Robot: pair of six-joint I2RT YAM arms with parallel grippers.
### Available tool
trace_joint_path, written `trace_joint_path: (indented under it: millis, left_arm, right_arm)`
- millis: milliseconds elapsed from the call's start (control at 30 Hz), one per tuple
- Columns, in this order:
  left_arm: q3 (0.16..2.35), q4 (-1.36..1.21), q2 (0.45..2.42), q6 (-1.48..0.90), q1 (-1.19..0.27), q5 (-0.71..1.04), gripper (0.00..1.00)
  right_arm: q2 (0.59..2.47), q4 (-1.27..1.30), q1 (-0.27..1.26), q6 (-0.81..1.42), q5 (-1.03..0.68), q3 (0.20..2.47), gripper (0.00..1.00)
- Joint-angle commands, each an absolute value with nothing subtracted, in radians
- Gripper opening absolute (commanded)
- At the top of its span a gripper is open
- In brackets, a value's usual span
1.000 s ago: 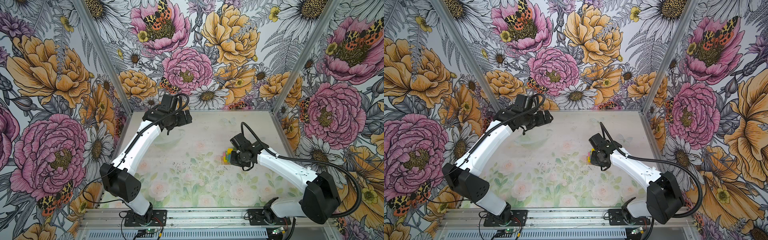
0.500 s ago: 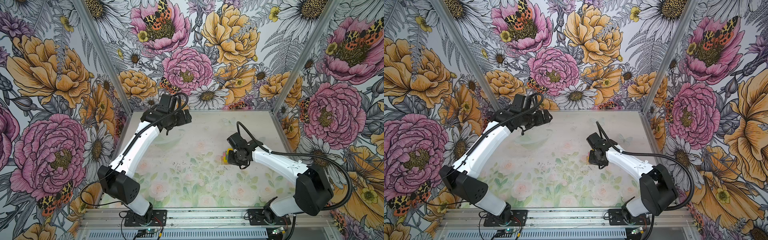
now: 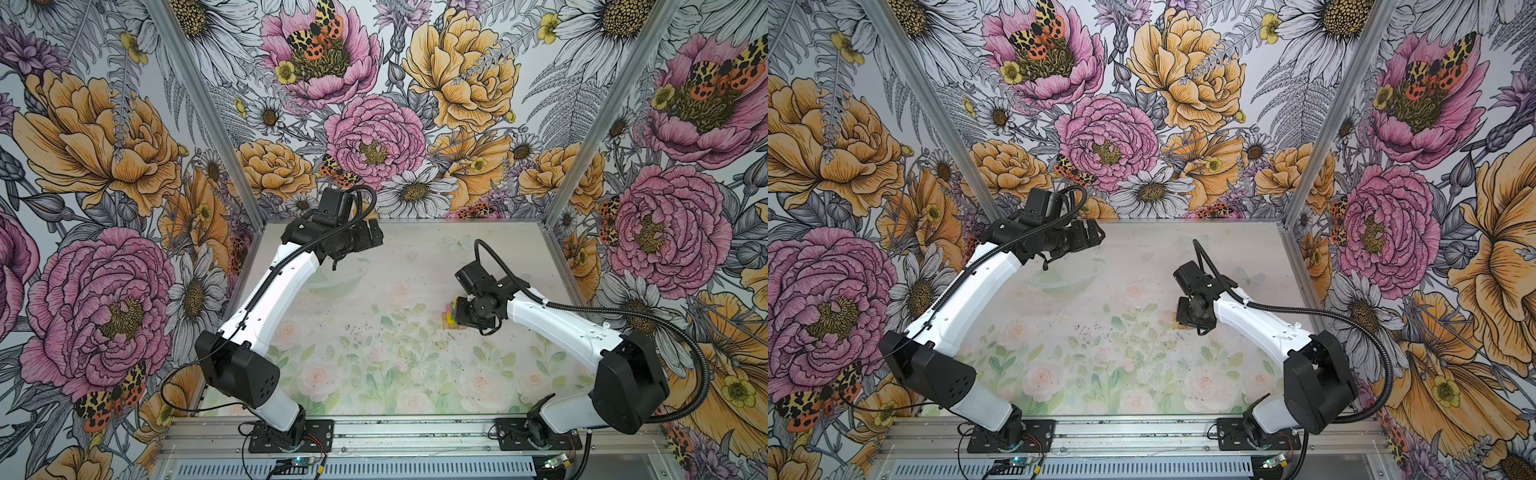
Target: Build the wood block tower
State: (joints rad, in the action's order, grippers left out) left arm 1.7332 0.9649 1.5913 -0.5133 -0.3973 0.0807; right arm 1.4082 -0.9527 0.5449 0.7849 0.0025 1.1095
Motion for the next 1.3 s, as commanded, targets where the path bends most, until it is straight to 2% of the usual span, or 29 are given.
trace_joint_path:
  millis: [0,167,300,467,733,933,1067,1267]
  left_arm:
    - [1.755,0.968,1.587,-0.486,-0.396,0.105,0.99]
    - [1.793,0.967,1.62,-0.466,-0.402,0.11,0.99]
    - [1.841,0.965,1.661,-0.422,-0.433,0.119,0.99]
    - [1.851,0.946,1.676,-0.301,-0.497,0.146,0.99]
    - [1.623,0.796,1.557,-0.211,-0.489,0.374,0.99]
    - [1.42,0.658,1.445,-0.23,-0.483,0.508,0.99]
    - [1.319,0.574,1.385,-0.264,-0.465,0.543,0.99]
    - [1.285,0.563,1.351,-0.283,-0.435,0.535,0.99]
  right_arm:
    - [1.3,-1.081,0.542,0.774,0.021,1.228,0.42]
    - [1.353,-1.161,0.419,0.756,0.066,1.353,0.46]
    - [1.5,-1.118,0.356,0.733,0.065,1.414,0.52]
    - [1.691,-1.063,0.33,0.713,0.059,1.457,0.52]
    - [1.854,-1.031,0.289,0.699,0.078,1.525,0.52]
    - [1.934,-1.005,0.252,0.663,0.057,1.579,0.52]
    - [2.009,-0.997,0.227,0.633,0.041,1.628,0.52]
    - [2.088,-0.996,0.209,0.606,0.021,1.664,0.49]
